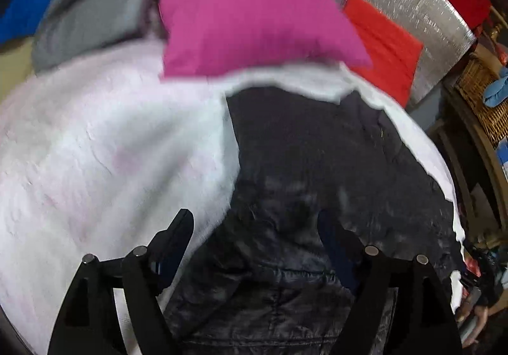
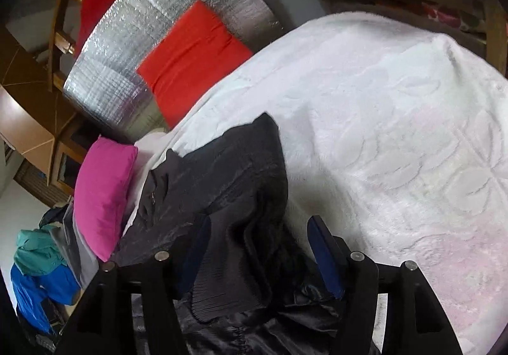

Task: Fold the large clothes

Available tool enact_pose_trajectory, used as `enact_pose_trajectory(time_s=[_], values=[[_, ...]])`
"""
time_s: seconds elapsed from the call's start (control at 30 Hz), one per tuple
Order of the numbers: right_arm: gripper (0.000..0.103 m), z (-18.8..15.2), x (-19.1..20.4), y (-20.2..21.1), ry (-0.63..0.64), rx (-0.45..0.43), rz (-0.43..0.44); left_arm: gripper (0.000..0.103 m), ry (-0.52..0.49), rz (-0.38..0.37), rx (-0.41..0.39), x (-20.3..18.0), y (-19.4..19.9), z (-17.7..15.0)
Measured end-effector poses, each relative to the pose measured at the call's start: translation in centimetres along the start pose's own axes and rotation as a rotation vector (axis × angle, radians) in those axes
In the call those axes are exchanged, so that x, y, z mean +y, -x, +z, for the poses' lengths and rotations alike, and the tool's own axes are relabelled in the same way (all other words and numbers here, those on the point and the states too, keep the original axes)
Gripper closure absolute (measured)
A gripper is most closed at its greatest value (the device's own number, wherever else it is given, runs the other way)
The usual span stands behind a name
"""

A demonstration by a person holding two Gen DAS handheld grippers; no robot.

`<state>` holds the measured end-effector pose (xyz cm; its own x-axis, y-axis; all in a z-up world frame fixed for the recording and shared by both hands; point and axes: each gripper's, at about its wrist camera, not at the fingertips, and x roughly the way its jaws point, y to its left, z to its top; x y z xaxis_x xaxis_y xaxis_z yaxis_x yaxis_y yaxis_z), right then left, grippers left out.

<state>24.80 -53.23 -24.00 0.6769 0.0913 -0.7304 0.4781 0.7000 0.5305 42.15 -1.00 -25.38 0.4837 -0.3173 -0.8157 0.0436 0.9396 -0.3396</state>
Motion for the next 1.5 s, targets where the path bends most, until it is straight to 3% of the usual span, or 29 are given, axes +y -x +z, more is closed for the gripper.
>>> enact_pose_trajectory(time_s=[0.03, 0.07, 0.13, 0.17, 0.23, 0.33, 0.43, 0.5, 0.7, 0.83, 1.0, 1.1, 1.27, 1.37, 1.43, 1.5], values=[[0.041, -0.3, 0.2, -0.8, 0.019, 0.020, -0.012, 0.022, 0.003, -0.012, 0.036, 0.0, -0.9, -0.2], [0.056, -0.6, 0.6, -1.6, 0.042, 0.040, -0.019, 0.022, 0.001, -0.007, 0.057, 0.0, -1.5, -0.4], [0.061, -1.1, 1.4, -2.5, 0.100, 0.058, -0.071, 0.026, -0.019, 0.040, 0.071, -0.3, -2.3, -0.8], [0.067, -1.3, 2.1, -2.3, 0.135, 0.042, -0.092, 0.030, -0.024, 0.041, 0.068, -0.3, -2.3, -0.8], [0.069, -1.2, 3.1, -1.2, 0.163, 0.007, -0.089, 0.037, -0.038, 0.041, 0.042, -0.7, -1.6, -0.7], [0.070, -1.1, 4.0, 0.3, 0.188, -0.040, -0.078, 0.036, -0.057, 0.062, 0.031, -0.9, -1.4, -0.7], [0.067, -1.6, 2.8, -2.0, 0.171, 0.049, -0.147, 0.032, -0.050, 0.085, 0.085, -0.7, -2.5, -1.1], [0.062, -1.6, 1.9, -2.4, 0.139, 0.067, -0.132, 0.032, -0.069, 0.095, 0.076, -0.9, -2.1, -1.1], [0.052, -1.1, 2.0, 0.9, 0.142, 0.009, -0.099, 0.032, -0.077, 0.105, 0.012, -0.8, 0.2, -1.1], [0.052, -1.3, 1.2, 3.2, 0.145, -0.015, -0.090, 0.032, -0.101, 0.124, -0.079, -0.7, 3.0, -1.8], [0.053, -1.9, 1.7, 6.1, 0.172, -0.054, -0.002, 0.032, -0.187, 0.073, -0.179, -2.4, 5.6, -3.2], [0.060, -2.7, 3.2, 6.9, 0.195, -0.057, 0.087, 0.031, -0.264, 0.017, -0.190, -4.6, 5.8, -4.1], [0.060, -3.9, 4.7, 4.3, 0.219, 0.027, 0.072, 0.030, -0.312, 0.032, -0.119, -6.0, 3.4, -4.5], [0.060, -4.4, 3.8, 0.9, 0.194, 0.148, -0.021, 0.030, -0.284, 0.077, 0.035, -5.6, -0.3, -4.5], [0.060, -4.5, 3.3, -0.2, 0.172, 0.194, -0.034, 0.030, -0.266, 0.114, 0.127, -5.1, -2.4, -4.7], [0.060, -4.1, 3.8, 0.7, 0.182, 0.182, -0.023, 0.030, -0.274, 0.117, 0.111, -5.4, -2.3, -4.6]])
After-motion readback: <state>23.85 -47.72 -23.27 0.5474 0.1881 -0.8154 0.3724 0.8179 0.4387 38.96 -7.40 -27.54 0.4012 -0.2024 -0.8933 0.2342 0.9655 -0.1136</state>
